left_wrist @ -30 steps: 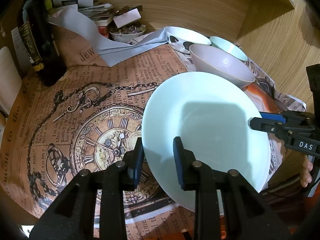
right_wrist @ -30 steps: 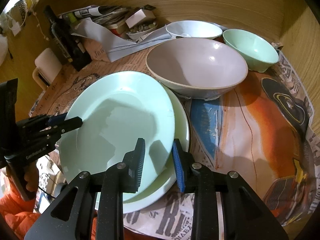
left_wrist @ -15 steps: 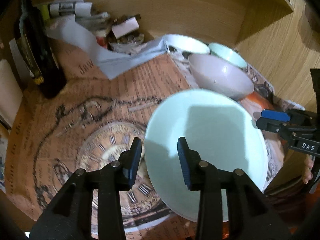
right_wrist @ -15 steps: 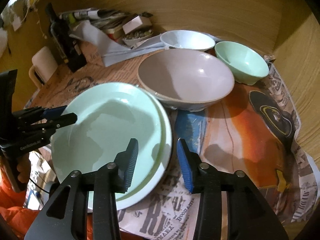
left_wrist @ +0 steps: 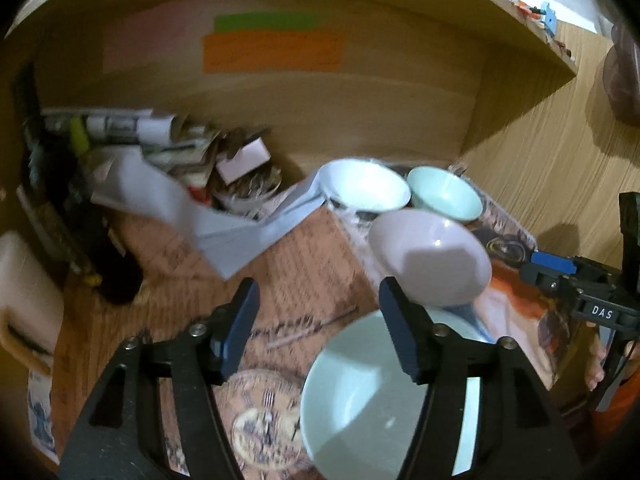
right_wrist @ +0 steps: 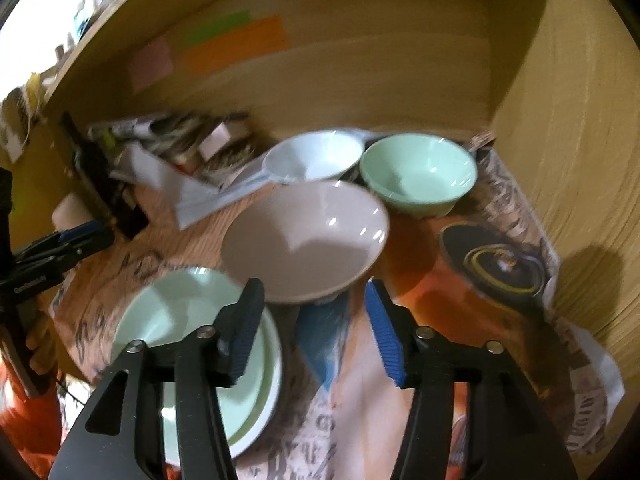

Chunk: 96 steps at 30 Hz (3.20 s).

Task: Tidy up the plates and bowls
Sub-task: 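Open both grippers to release the mint green plate onto the stack, then grasp the rim of the large grey bowl with both grippers, then lift the grey bowl with both grippers and carry it over the plate stack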

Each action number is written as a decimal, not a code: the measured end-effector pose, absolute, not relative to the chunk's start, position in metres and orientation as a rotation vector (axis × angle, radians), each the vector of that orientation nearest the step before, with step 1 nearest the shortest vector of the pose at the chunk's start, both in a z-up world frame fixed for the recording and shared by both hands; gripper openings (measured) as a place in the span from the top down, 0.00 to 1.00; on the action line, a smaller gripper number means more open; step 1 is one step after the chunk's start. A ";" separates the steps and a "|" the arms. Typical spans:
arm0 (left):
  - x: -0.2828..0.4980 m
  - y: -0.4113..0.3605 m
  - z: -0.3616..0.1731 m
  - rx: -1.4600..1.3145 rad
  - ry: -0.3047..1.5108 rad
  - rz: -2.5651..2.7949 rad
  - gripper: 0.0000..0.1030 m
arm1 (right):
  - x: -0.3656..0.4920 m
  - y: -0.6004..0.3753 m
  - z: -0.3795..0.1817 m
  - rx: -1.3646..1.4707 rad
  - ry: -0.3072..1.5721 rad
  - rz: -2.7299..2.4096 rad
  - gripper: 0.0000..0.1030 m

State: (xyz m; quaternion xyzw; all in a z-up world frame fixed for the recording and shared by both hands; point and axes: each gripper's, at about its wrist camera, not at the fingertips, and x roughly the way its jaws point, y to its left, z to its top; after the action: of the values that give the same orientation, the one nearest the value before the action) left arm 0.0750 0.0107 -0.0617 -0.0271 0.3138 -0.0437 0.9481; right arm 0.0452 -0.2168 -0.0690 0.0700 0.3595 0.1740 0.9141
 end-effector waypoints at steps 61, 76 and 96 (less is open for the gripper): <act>0.212 -0.064 -0.127 0.067 0.988 -0.343 0.80 | 0.118 -0.223 -0.119 0.247 0.838 0.331 0.76; 0.164 -0.039 -0.089 0.044 0.864 -0.289 0.80 | 0.090 -0.205 -0.088 0.224 0.752 0.375 0.76; 0.079 0.013 -0.063 -0.021 0.734 -0.168 0.80 | 0.048 -0.152 -0.063 0.182 0.682 0.501 0.76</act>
State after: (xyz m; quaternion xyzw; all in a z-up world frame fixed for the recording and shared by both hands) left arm 0.0793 0.0129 -0.0632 -0.0104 0.3585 -0.0821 0.9298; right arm 0.0484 -0.1524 -0.0632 0.0881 0.3305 0.2428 0.9078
